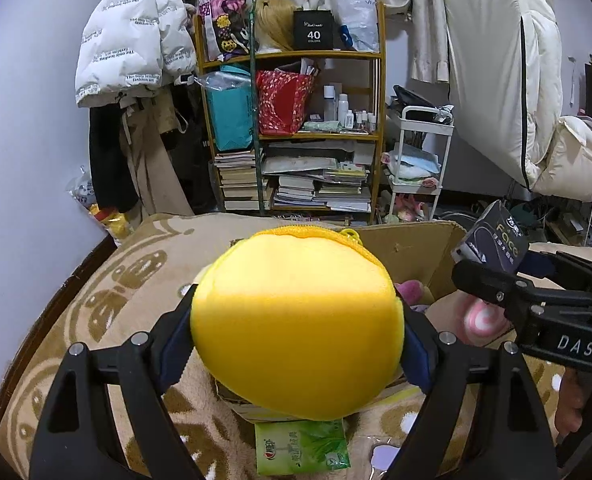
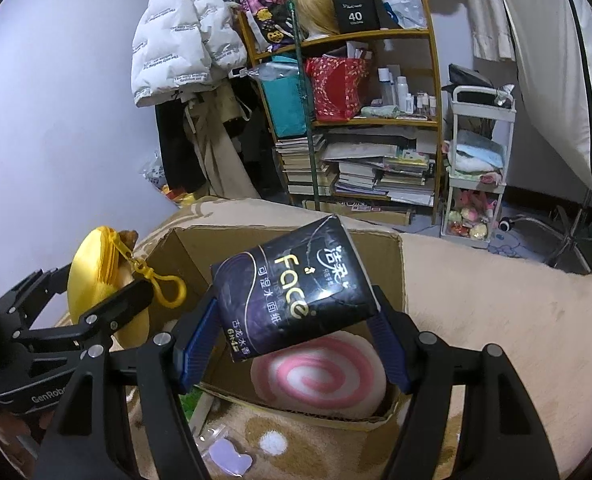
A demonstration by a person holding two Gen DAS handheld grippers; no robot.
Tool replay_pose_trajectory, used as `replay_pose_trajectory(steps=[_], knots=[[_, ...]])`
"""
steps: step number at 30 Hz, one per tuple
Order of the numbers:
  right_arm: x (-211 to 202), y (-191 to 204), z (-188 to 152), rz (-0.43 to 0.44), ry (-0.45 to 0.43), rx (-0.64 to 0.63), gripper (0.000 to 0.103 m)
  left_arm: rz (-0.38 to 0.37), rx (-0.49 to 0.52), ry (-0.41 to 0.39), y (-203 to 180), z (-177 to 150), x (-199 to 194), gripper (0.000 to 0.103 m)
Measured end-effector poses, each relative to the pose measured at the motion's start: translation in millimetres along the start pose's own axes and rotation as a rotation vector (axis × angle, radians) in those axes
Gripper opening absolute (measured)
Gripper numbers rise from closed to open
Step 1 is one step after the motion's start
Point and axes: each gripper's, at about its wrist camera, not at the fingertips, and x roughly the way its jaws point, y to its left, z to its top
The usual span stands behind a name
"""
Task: Organize soft objects
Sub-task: 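Open both tools to drop the plush and tissue pack into the box, then move both tools toward the green drink carton and clear bag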
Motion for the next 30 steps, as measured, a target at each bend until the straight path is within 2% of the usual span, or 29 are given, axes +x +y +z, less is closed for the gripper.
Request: replay_pose_trajectory(steps=[1,6,8,9,11,15,17,30], knots=[[1,-1,0,0.004,0.001,0.009,0.075,0.0,0.002,0.001,0,0,1,0.09],[5,-8,-1,0.022,0.014,0.04,0.075,0.003,0.014,-0.006,1,0,1,0.092],[7,-9,-1,0.019,0.021,0.039,0.076,0.016,0.007,-0.007,2,-1,1,0.096],[7,-9,-1,0.017,0.026,0.033,0.079,0.019,0.003,-0.007,3,-1,0,0.098],[6,-7,-2,0.007,0.02,0.019,0.09,0.024,-0.009,0.0,6,-2,0,0.098],[2,-7,-2,0.01,0.006,0.017,0.095,0.039,-0.019,0.03,12,-5,0,0.099],[0,-8,-3,0.01,0.008,0.029,0.101,0.039,-0.025,0.043,15,-8,-1,0.099],[-40,2,-16,-0.018,-0.01,0.02,0.102,0.053,-0.04,0.085,33,-18,-44,0.1]])
